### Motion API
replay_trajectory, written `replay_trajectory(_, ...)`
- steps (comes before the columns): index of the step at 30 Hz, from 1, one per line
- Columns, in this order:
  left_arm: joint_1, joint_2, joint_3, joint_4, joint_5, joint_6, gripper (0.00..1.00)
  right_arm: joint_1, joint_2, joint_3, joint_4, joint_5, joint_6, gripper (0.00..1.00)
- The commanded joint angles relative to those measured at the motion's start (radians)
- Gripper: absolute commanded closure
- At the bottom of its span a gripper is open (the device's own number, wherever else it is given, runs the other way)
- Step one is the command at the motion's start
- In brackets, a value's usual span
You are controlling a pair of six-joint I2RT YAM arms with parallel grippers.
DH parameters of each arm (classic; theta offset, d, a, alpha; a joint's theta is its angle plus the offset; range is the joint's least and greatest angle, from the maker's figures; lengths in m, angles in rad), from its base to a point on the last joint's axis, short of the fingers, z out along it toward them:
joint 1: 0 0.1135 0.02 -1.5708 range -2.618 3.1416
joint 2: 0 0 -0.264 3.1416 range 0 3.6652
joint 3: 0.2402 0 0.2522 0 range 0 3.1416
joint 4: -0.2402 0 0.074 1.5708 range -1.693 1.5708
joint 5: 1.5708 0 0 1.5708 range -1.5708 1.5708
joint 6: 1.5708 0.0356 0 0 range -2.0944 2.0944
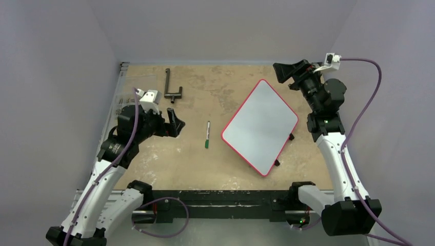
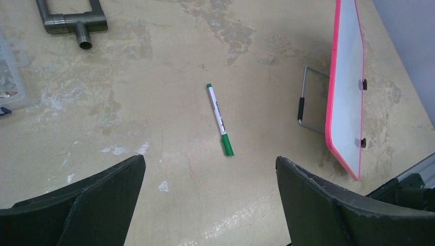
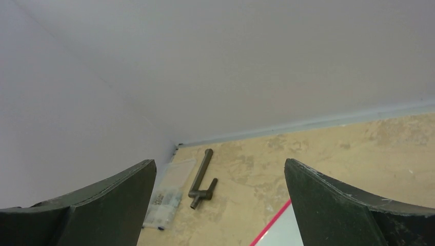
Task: Write a sentence on the whiteboard
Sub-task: Open the whiteboard marker at the center of the board.
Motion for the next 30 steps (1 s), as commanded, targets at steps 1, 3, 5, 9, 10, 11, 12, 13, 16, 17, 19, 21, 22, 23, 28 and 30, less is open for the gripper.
replay_trajectory(1,-0.088,0.018,0.036,0.01,-0.104,0.005,0.01,0.002,-0.054,-0.012,-0.06,0.032,0.007,0.01)
replay_trajectory(3,-0.131,0.037,0.034,0.012,-0.141,-0.009,0.02,0.002,-0.054,0.003,-0.1,0.034,0.004,0.01)
replay_trajectory(5,-0.17,0.059,0.027,0.025,-0.171,-0.028,0.04,0.003,-0.048,0.027,-0.139,0.021,-0.005,0.01)
replay_trajectory(9,-0.262,0.122,-0.007,0.083,-0.279,-0.069,0.1,0.004,-0.047,0.052,-0.19,-0.023,-0.017,0.01)
replay_trajectory(10,-0.293,0.137,-0.015,0.099,-0.323,-0.076,0.11,0.006,-0.048,0.053,-0.203,-0.015,-0.011,0.01)
replay_trajectory(11,-0.319,0.153,-0.025,0.116,-0.358,-0.078,0.11,0.008,-0.046,0.061,-0.229,-0.003,-0.007,0.01)
replay_trajectory(12,-0.345,0.169,-0.032,0.13,-0.391,-0.082,0.11,0.013,-0.042,0.074,-0.268,0.011,-0.011,0.01)
replay_trajectory(13,-0.37,0.185,-0.037,0.142,-0.418,-0.085,0.12,0.017,-0.037,0.093,-0.31,0.02,-0.024,0.01)
replay_trajectory(16,-0.425,0.243,-0.041,0.166,-0.436,-0.091,0.12,0.039,-0.017,0.155,-0.433,0.067,-0.071,0.01)
replay_trajectory(17,-0.439,0.263,-0.041,0.171,-0.42,-0.087,0.12,0.049,-0.016,0.168,-0.459,0.087,-0.084,0.01)
replay_trajectory(19,-0.47,0.302,-0.057,0.198,-0.411,-0.087,0.17,0.073,-0.018,0.185,-0.501,0.139,-0.101,0.01)
replay_trajectory(21,-0.511,0.351,-0.066,0.218,-0.437,-0.099,0.18,0.099,-0.017,0.203,-0.537,0.18,-0.112,0.01)
replay_trajectory(22,-0.524,0.381,-0.066,0.219,-0.461,-0.109,0.2,0.111,-0.014,0.21,-0.554,0.192,-0.116,0.01)
replay_trajectory(23,-0.536,0.413,-0.064,0.22,-0.489,-0.119,0.22,0.124,-0.012,0.216,-0.566,0.199,-0.121,0.01)
replay_trajectory(28,-0.556,0.54,-0.056,0.256,-0.55,-0.148,0.3,0.175,-0.006,0.215,-0.59,0.209,-0.136,0.01)
replay_trajectory(30,-0.556,0.591,-0.057,0.282,-0.559,-0.148,0.31,0.188,-0.005,0.21,-0.592,0.211,-0.143,0.01)
